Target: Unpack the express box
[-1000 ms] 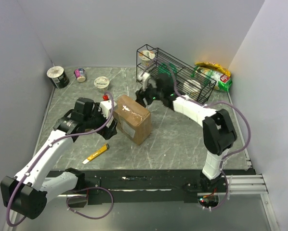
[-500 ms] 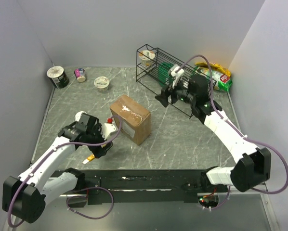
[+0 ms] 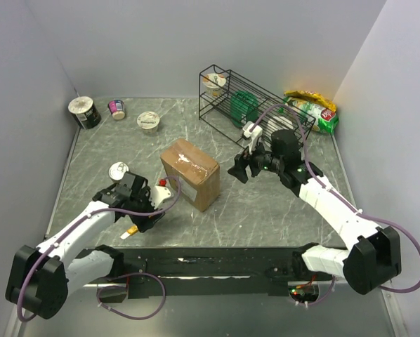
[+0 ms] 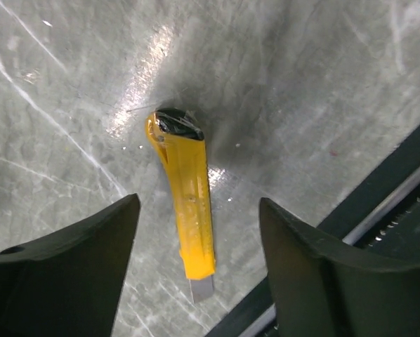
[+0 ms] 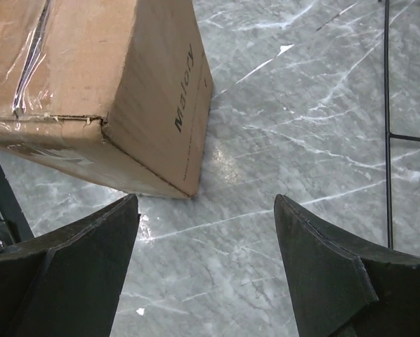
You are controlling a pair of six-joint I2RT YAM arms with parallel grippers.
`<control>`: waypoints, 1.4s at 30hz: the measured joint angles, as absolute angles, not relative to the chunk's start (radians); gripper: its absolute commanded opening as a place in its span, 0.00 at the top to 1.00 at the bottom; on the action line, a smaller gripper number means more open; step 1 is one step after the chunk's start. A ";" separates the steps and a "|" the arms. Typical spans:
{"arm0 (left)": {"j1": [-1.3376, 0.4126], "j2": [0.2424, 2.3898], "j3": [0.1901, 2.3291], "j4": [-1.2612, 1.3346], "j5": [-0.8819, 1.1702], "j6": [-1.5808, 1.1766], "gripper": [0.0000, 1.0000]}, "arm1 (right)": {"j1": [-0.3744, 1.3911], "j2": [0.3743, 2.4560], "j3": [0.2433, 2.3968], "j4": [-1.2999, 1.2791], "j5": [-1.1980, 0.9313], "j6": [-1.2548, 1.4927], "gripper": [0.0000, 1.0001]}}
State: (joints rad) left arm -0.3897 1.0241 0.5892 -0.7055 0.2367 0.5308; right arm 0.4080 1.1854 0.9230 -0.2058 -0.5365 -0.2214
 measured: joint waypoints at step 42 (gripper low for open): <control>-0.396 0.976 0.969 -0.880 0.408 0.612 0.99 | 0.501 1.093 1.053 -0.393 -0.686 -0.508 0.18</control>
